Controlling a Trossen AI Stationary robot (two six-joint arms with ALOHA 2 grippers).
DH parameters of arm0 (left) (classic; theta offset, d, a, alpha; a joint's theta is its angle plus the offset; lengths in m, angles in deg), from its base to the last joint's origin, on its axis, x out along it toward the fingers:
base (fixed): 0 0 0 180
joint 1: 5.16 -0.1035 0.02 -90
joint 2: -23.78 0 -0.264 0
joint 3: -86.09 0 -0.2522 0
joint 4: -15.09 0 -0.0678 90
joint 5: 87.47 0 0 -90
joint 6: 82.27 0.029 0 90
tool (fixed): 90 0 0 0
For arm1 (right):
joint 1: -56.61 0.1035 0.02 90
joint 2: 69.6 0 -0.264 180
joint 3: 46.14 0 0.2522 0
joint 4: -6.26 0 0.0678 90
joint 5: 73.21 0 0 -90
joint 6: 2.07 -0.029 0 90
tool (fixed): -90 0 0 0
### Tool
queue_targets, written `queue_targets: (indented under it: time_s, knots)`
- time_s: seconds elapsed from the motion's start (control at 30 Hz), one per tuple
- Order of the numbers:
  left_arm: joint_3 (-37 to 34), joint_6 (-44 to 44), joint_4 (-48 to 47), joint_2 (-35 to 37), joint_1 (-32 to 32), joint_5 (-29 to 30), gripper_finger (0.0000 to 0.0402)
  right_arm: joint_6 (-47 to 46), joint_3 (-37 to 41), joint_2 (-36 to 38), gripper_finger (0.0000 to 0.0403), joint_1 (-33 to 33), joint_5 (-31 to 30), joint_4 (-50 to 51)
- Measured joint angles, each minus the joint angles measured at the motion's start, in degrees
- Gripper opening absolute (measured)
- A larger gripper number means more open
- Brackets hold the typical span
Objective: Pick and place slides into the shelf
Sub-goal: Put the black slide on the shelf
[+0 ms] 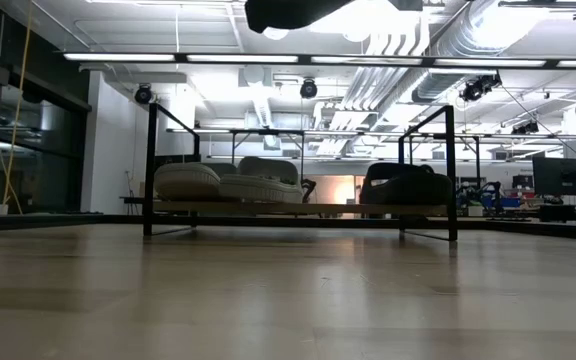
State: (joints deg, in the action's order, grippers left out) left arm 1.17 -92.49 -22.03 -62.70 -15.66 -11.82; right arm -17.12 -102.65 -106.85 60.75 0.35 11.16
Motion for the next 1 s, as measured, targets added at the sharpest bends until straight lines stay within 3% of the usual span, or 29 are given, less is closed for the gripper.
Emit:
queue_targets:
  time_s: [0.27,0.63,1.0]
  knots:
    - [0.00,-1.28,7.84,0.00,-0.43,1.34,0.0078,-7.23,0.00,4.84,0.0087,0.02,3.18,7.89]
    - [0.00,-3.14,13.78,0.11,-3.33,0.97,0.0078,-13.96,0.00,1.53,0.0087,6.65,3.29,7.34]
    - [0.04,-4.43,17.59,0.13,-5.79,-5.60,0.0078,-16.14,0.00,-6.28,0.0087,20.31,-6.03,-4.58]
